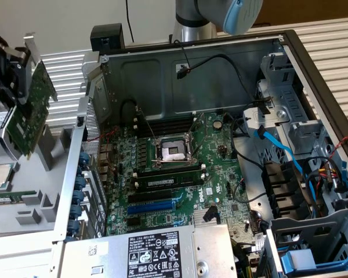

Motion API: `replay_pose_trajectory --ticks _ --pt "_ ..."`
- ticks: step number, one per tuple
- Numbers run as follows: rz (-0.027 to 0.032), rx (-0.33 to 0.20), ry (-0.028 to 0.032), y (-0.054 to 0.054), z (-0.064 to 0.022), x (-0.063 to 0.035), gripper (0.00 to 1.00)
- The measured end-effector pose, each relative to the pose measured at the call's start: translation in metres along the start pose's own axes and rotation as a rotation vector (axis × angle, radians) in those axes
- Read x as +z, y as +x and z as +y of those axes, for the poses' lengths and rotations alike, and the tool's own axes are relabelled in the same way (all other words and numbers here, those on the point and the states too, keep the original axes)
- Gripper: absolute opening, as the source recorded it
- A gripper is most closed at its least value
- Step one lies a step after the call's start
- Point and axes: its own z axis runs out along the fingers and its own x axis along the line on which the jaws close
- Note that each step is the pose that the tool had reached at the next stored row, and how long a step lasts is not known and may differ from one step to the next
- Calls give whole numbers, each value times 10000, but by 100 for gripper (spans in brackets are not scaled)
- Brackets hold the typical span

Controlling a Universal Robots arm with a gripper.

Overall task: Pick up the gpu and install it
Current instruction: 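Press down on the gpu until it lock into place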

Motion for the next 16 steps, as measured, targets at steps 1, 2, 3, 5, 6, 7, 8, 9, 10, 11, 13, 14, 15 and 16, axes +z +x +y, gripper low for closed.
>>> replay_pose_trajectory --ticks 1,2,3,5,6,7,8,9,10,11,13,14,15,16 --pt "4 2 0 -8 7 -45 27" --pt "6 3 0 -18 15 -91 27" --pt "10 6 1 -33 27 -160 27" --pt "12 8 2 -54 41 -232 27" --pt "11 11 2 -69 49 -276 27" --pt "12 12 2 -84 58 -319 27" --pt "13 13 3 -101 66 -362 27" --pt "13 13 2 -121 76 -408 27" --pt "14 13 3 -140 85 -451 27" --pt "16 13 3 -160 94 -493 27" --pt "17 13 3 -203 113 -579 27" --pt "19 14 4 -230 123 -623 27" --pt "20 14 4 -256 133 -663 27" --pt "23 14 4 -288 144 -705 27"
